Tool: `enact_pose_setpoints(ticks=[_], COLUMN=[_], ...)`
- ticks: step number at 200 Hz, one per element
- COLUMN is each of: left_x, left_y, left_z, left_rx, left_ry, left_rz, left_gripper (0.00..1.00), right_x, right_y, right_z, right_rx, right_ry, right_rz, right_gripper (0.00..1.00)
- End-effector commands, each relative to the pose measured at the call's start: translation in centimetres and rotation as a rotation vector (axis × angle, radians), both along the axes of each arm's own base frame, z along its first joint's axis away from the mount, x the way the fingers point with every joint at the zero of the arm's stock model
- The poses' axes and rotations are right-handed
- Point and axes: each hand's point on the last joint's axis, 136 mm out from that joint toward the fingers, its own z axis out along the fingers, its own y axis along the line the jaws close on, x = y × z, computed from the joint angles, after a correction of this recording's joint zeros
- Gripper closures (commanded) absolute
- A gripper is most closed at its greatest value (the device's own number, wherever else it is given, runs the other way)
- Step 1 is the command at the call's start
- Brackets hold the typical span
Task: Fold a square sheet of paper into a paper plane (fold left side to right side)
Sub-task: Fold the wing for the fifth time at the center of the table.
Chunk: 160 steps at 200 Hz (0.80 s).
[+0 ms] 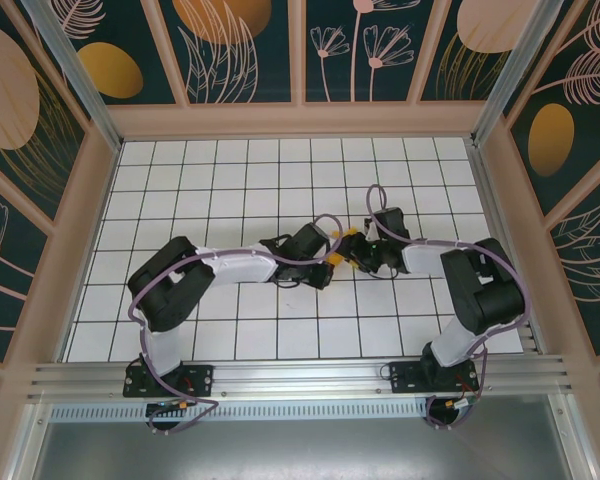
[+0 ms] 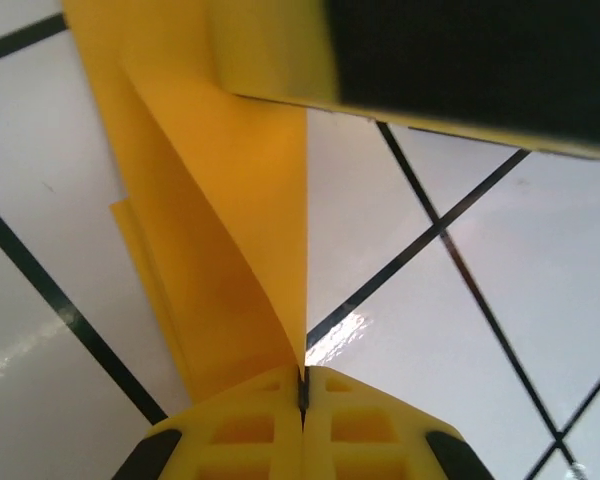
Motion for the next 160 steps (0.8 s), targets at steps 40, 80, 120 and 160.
enact_pose_setpoints(ticks=[40, 80, 120, 160], left_x=[0.3, 0.1, 0.2, 0.0], left_y=[-1.5, -1.8, -2.1, -2.4], left_z=[2.5, 1.5, 0.5, 0.0], left_rx=[-0.228, -0.246, -0.261, -0.278], left_ry=[0.154, 0.198, 0.227, 0.252], left_rz=[-0.001, -0.004, -0.008, -0.016], left_gripper=[1.0, 1.0, 1.0, 1.0], right_x=[-0.1, -0.2, -0.3, -0.4], right_y=[-0.7, -0.8, -1.9, -2.7], right_z=[1.7, 2.2, 2.9, 2.2], right_rx=[0.028, 0.035, 0.028, 0.001], right_ry=[-0.045, -0.062, -0.076, -0.058], right_rz=[-0.004, -0.005, -0.029, -0.047], right_gripper=[0.51, 0.46, 0.38, 0.38])
